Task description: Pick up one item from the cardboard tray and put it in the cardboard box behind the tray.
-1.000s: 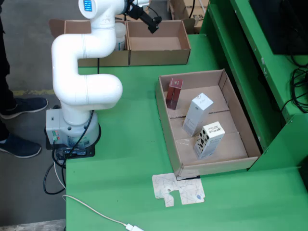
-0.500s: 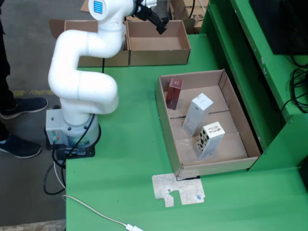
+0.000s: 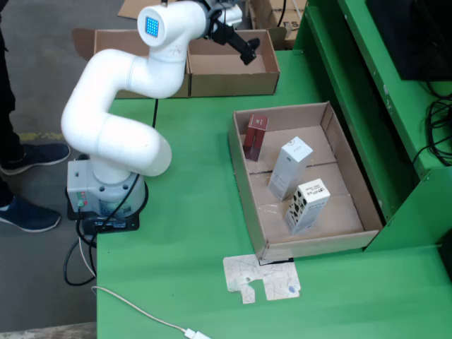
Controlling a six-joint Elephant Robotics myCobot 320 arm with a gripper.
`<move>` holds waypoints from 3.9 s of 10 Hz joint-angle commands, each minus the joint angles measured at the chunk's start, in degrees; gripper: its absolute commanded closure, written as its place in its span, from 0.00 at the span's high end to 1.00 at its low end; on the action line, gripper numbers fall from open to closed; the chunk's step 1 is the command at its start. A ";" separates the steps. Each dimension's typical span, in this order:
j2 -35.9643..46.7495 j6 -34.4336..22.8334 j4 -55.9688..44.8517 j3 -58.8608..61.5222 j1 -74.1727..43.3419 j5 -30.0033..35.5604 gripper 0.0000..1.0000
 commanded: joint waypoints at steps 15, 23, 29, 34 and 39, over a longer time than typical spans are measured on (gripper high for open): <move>26.26 0.39 -24.89 3.34 -13.49 -13.56 1.00; 26.48 -0.87 -24.39 2.76 -17.44 -11.45 1.00; 4.06 -8.58 2.53 3.37 -46.75 6.50 1.00; -20.61 -12.27 13.35 17.20 -74.11 27.78 1.00; -30.91 -12.65 12.32 28.40 -82.97 32.02 1.00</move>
